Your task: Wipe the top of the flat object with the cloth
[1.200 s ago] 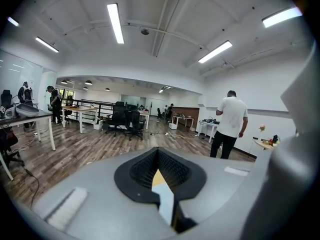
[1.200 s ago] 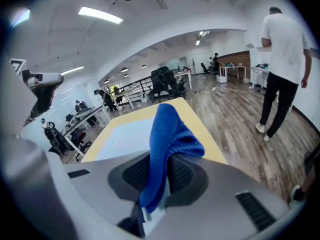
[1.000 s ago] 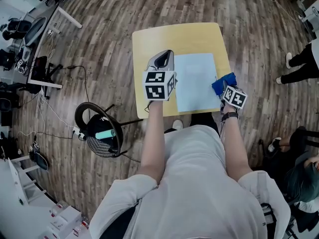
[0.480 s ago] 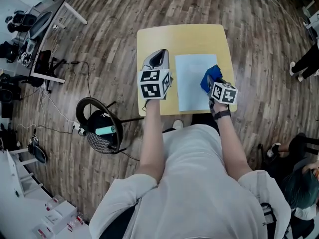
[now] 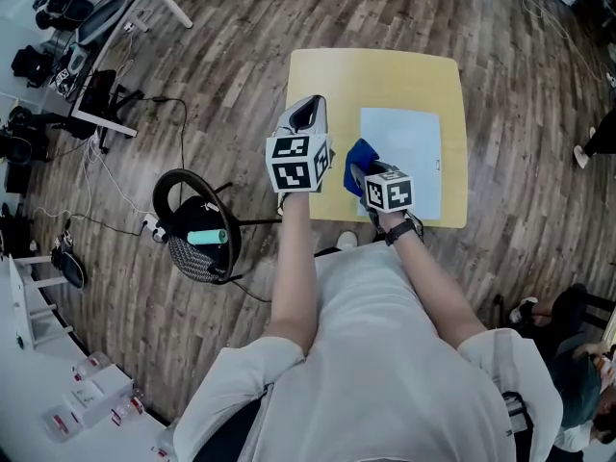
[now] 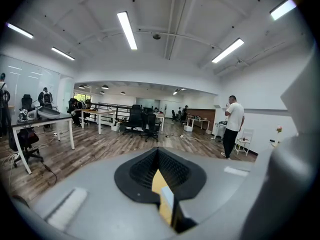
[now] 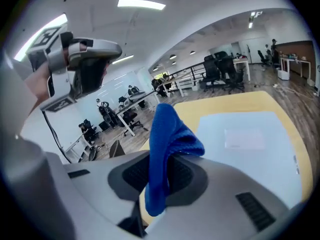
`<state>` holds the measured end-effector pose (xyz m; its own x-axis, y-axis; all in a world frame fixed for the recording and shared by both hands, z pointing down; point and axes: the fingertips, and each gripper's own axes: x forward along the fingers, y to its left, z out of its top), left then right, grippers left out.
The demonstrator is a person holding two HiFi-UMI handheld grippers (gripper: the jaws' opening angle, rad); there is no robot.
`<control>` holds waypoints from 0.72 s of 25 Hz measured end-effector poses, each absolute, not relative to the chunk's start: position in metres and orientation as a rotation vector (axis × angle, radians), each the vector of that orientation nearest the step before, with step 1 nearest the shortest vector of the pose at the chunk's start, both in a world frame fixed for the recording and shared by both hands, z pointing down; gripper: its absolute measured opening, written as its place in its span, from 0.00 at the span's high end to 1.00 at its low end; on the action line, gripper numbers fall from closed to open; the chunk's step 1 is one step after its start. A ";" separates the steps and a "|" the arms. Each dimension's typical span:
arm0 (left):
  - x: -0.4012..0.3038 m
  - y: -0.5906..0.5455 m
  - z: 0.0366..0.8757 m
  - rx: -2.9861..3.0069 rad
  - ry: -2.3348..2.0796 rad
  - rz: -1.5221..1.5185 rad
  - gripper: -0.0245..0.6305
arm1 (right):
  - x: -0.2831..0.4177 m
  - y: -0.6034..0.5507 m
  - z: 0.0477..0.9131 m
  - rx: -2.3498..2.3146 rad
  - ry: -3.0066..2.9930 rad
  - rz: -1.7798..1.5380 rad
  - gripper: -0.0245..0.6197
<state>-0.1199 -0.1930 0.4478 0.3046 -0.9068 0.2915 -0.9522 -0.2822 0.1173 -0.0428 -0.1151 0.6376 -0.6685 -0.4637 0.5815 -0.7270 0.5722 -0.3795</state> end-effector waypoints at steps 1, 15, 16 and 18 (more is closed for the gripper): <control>-0.122 -0.193 0.448 2.302 -1.693 0.240 0.95 | -0.046 -0.111 0.643 0.938 -2.375 0.843 0.86; -0.101 -0.203 0.463 2.350 -1.572 0.255 0.96 | 0.075 -0.113 0.673 1.245 -2.133 0.856 0.86; -0.097 -0.204 0.464 2.358 -1.557 0.260 0.96 | 0.089 -0.114 0.674 1.284 -2.112 0.862 0.86; -0.087 -0.205 0.468 2.374 -1.526 0.273 0.96 | 0.117 -0.116 0.675 1.366 -2.071 0.879 0.86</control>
<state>-0.0868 -0.2055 0.4678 0.4159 -0.8513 0.3199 -0.9094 -0.3874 0.1515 0.1167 -0.1162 0.6749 -0.3685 -0.6019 0.7085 -0.9277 0.2866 -0.2391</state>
